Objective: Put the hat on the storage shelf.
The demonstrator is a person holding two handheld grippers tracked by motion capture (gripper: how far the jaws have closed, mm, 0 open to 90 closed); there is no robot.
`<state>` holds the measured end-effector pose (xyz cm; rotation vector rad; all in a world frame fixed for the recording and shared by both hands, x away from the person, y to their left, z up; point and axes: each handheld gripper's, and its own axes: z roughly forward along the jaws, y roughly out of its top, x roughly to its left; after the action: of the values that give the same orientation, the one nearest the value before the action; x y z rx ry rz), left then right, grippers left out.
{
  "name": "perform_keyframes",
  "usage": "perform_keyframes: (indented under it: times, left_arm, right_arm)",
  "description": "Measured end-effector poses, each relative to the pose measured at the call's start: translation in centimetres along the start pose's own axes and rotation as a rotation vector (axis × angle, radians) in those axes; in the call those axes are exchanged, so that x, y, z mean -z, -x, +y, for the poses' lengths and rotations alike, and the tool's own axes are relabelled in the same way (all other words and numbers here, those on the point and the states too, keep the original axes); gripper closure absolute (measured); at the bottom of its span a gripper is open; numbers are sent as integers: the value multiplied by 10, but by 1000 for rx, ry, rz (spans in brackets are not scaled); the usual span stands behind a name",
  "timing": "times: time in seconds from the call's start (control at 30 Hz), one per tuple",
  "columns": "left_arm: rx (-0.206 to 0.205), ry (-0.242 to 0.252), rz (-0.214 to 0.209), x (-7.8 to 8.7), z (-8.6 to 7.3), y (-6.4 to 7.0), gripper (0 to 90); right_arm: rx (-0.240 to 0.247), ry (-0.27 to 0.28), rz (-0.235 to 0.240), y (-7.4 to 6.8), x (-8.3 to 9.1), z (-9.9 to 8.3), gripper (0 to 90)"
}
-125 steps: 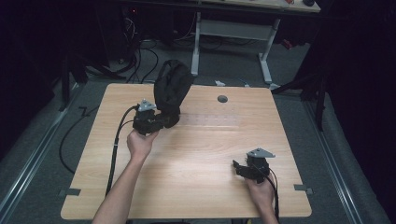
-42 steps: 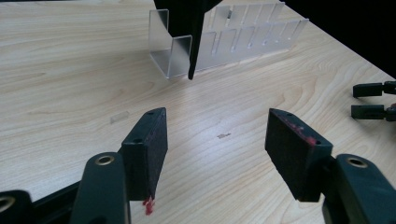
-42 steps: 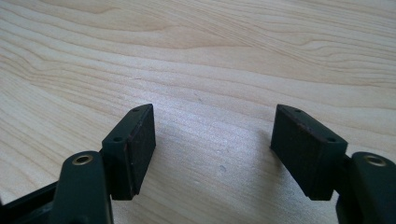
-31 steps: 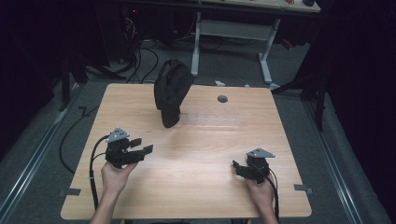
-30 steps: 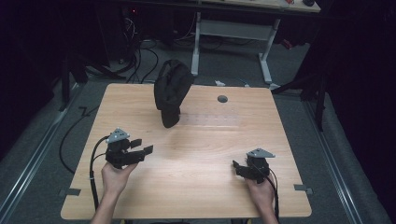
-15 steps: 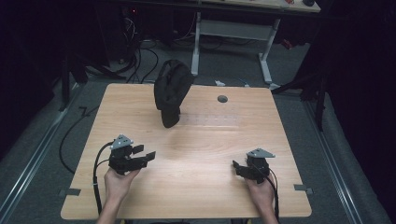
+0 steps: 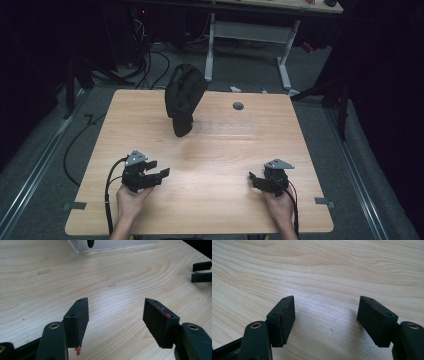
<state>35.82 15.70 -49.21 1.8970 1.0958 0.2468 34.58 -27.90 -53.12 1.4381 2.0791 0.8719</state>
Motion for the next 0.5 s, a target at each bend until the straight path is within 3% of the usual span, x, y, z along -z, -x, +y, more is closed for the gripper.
perform_keyframes:
  times: [0.2, 0.5]
  left_arm:
    - [12, -7, 1, -6, -7, 1, 376]
    - [-20, -38, 39, -18, -15, 7, 372]
  right_arm:
    - [0, 0, 0, 0, 0, 0, 306]
    - [0, 0, 0, 0, 0, 0, 306]
